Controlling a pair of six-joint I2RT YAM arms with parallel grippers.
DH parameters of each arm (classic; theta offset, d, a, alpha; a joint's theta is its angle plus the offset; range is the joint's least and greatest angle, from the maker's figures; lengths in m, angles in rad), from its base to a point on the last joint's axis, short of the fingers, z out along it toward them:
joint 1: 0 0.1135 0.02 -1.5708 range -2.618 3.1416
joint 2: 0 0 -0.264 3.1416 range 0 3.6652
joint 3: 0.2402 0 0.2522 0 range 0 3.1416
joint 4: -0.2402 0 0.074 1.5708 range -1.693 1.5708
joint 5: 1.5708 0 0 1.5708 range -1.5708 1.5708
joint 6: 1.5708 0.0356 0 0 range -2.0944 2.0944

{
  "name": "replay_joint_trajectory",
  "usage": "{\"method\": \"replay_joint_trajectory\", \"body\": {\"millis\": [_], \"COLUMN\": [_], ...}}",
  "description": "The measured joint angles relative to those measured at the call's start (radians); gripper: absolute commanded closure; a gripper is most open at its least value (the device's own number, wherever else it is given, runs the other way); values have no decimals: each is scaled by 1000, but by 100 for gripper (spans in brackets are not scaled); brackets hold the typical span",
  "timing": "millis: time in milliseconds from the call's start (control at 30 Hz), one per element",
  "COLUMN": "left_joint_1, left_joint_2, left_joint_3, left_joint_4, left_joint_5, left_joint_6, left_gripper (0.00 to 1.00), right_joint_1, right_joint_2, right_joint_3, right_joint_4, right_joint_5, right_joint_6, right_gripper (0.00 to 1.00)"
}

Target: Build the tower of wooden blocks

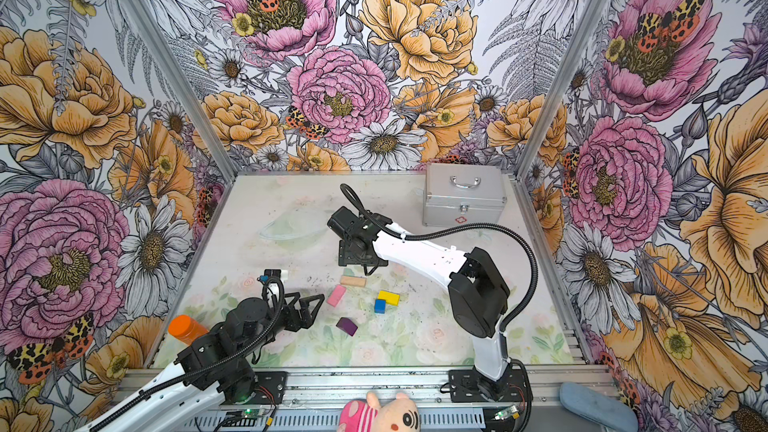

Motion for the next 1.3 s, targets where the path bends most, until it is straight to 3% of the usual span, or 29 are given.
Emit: {"method": "replay_joint_trajectory", "body": {"millis": [233,1300], "left_joint_1": [0,0], "left_joint_2": [-28,-34], "left_joint_3": [0,0], "left_joint_4": [0,-26], "left_joint_5": [13,31], "left_joint_6": [0,-1], "left_gripper": [3,5], "right_joint_1": [13,45], "right_joint_2": [40,172], "right_joint_3": [53,18], "right_joint_4": [-10,-14], "right_joint_5": [-3,-12], "right_joint_6": [13,160], "right_gripper": [13,7]}}
